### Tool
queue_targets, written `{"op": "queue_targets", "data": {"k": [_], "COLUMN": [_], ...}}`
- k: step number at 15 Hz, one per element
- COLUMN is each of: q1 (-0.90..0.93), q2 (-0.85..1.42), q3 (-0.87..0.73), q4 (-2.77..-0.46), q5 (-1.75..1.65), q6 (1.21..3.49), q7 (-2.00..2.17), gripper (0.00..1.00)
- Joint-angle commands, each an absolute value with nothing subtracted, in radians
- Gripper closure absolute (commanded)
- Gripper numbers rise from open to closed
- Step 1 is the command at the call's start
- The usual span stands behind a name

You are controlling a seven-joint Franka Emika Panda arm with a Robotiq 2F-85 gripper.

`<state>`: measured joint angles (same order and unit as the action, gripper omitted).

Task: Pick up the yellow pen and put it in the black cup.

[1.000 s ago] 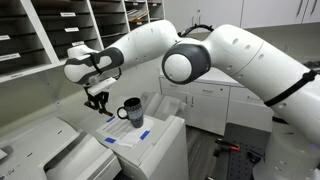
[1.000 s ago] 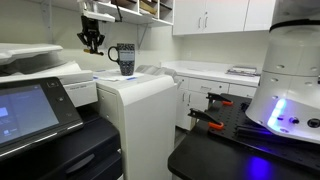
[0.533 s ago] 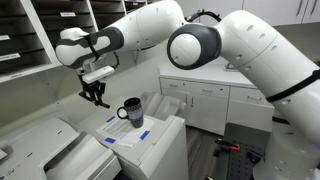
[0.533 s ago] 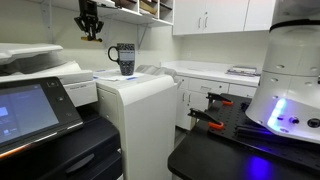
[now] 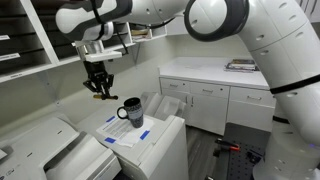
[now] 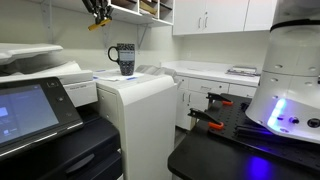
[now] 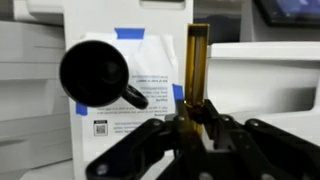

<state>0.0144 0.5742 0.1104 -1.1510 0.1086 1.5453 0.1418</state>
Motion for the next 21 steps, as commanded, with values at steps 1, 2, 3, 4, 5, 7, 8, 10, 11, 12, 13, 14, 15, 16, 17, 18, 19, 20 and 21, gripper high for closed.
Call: {"op": "queue_targets", "data": {"k": [1, 2, 3, 4, 5, 7, 8, 10, 11, 12, 13, 14, 15, 16, 17, 18, 19, 20, 21], "q1": [-0.027, -0.036, -0.02, -0.024, -0.027, -0.031, -0.03, -0.032, -0.03, -0.03, -0.027, -0.027, -0.028, -0.029, -0.035, -0.038, -0.046, -0.053, -0.061], "q2": [0.445, 0.417, 0.389, 0.365, 0.343, 0.303, 0.283, 0.248, 0.231, 0.215, 0.2, 0.189, 0.179, 0.17, 0.167, 0.163, 0.165, 0.166, 0.166], "q3": [0.114, 0.111, 0.076, 0.068, 0.057, 0.041, 0.034, 0.021, 0.014, 0.007, -0.001, -0.008, -0.015, -0.021, -0.029, -0.036, -0.045, -0.054, -0.063], "q4": [-1.298, -1.327, -1.356, -1.386, -1.417, -1.476, -1.505, -1.564, -1.588, -1.615, -1.639, -1.658, -1.679, -1.697, -1.713, -1.728, -1.736, -1.747, -1.757], "q5": [0.192, 0.214, 0.25, 0.279, 0.326, 0.416, 0.459, 0.548, 0.587, 0.627, 0.653, 0.677, 0.703, 0.726, 0.754, 0.783, 0.82, 0.859, 0.899], "q6": [1.49, 1.483, 1.475, 1.471, 1.472, 1.475, 1.479, 1.495, 1.5, 1.508, 1.522, 1.532, 1.548, 1.562, 1.571, 1.581, 1.578, 1.582, 1.586], "q7": [0.172, 0.184, 0.205, 0.228, 0.275, 0.324, 0.353, 0.399, 0.429, 0.453, 0.489, 0.521, 0.547, 0.574, 0.594, 0.614, 0.626, 0.633, 0.638], "gripper": [0.95, 0.95, 0.95, 0.95, 0.95, 0.95, 0.95, 0.95, 0.95, 0.95, 0.95, 0.95, 0.95, 0.95, 0.95, 0.95, 0.95, 0.95, 0.95]}}
